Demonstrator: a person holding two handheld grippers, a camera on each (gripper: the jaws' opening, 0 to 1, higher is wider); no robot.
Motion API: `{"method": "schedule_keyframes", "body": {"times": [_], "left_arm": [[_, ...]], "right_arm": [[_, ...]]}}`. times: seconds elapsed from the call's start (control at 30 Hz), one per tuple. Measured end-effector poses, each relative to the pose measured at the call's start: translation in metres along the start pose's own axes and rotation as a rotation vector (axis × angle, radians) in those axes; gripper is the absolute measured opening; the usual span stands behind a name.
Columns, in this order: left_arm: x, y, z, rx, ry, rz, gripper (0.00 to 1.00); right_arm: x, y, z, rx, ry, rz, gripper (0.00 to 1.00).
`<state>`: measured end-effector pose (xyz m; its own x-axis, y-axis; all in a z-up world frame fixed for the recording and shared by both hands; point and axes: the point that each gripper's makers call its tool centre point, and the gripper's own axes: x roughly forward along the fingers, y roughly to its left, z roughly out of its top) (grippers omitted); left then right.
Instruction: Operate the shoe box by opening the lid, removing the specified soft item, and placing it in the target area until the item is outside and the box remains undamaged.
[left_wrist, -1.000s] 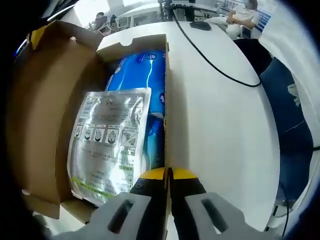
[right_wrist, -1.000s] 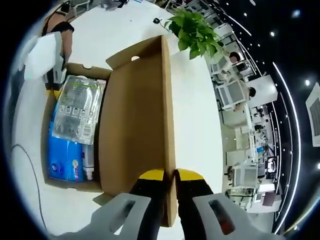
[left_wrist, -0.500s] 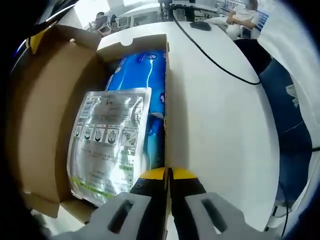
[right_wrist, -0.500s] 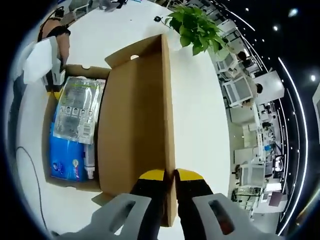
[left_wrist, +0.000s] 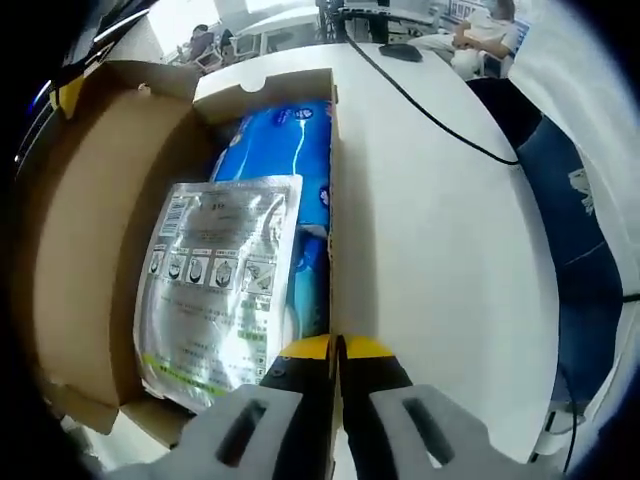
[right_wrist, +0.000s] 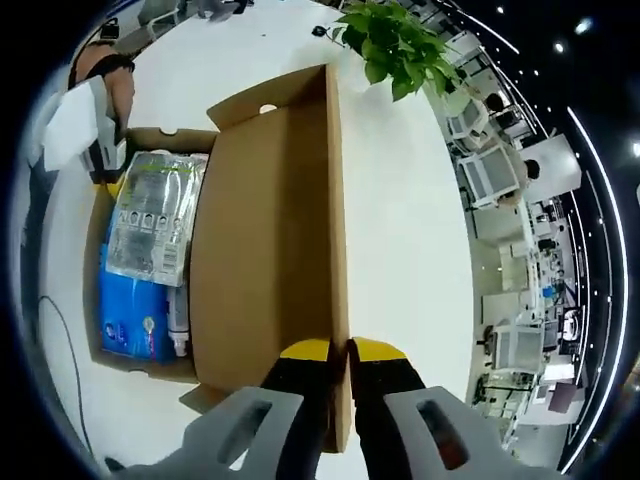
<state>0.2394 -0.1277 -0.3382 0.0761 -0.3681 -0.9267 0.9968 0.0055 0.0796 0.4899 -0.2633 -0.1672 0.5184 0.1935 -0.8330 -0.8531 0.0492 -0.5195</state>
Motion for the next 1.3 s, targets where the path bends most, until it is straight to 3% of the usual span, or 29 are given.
{"method": "schedule_keyframes", "body": {"times": [0.93, 1.3], "left_arm": [[0.000, 0.000, 0.001, 0.000, -0.004, -0.002, 0.01], [-0.001, 0.000, 0.000, -0.004, -0.009, -0.004, 0.01]], "right_arm": [[0.021, -0.005, -0.005, 0.107, 0.006, 0.105, 0.04], [0.031, -0.005, -0.006, 0.079, 0.040, 0.127, 0.03]]}}
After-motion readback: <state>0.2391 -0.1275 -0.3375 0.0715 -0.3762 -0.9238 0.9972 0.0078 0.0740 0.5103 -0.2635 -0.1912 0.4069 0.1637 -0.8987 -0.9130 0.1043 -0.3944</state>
